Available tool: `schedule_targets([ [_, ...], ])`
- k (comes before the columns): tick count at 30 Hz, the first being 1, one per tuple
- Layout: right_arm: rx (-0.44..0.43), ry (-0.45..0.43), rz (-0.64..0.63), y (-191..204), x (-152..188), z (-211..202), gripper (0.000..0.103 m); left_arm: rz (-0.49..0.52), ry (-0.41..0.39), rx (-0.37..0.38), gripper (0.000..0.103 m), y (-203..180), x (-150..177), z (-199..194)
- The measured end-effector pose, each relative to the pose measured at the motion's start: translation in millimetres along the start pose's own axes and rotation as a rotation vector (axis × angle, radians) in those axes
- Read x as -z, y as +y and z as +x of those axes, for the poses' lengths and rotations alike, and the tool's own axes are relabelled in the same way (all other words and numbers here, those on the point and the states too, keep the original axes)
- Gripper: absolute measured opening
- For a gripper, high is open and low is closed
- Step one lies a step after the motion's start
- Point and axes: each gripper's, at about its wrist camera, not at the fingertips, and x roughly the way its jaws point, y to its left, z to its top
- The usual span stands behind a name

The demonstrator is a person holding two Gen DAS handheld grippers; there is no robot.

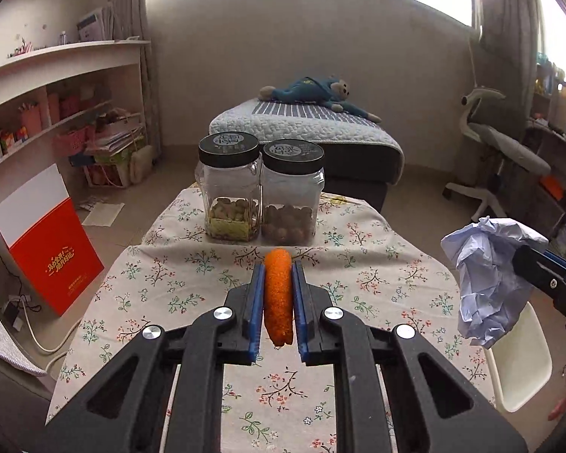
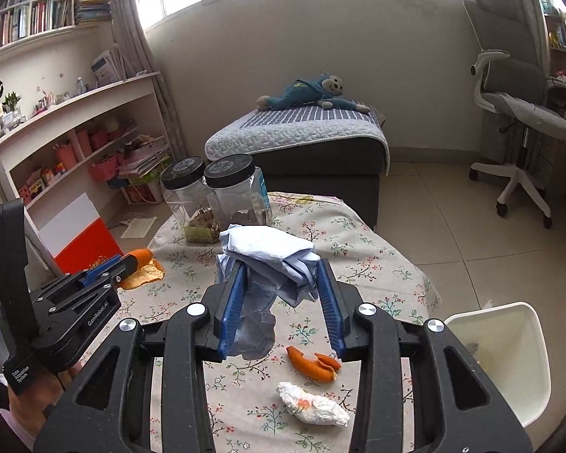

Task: Collect trash
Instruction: 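Carry both items over the white bin and open the right tool to drop the tissue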

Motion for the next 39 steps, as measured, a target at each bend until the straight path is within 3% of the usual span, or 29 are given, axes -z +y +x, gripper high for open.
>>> schedule_targets([
  [12, 0.059, -0.092, -0.021, -2.6, -5.3, -13.0, 0.036, 0.044, -0.114, -0.021, 0.014, -20.7, -12.2, -28.4],
  [24, 0.144, -0.120, -0.032, -29.6, -1.8, -26.1, 0.036, 0.058, -0.124, 0.020, 0.014, -49.0, -11.1, -29.3],
  [39, 0.259, -0.122, 0.027, -87.2, 8.4, -49.1, 0.036, 0.121, -0.126, 0.129, 0.014, -118.2, -9.1, -33.6],
])
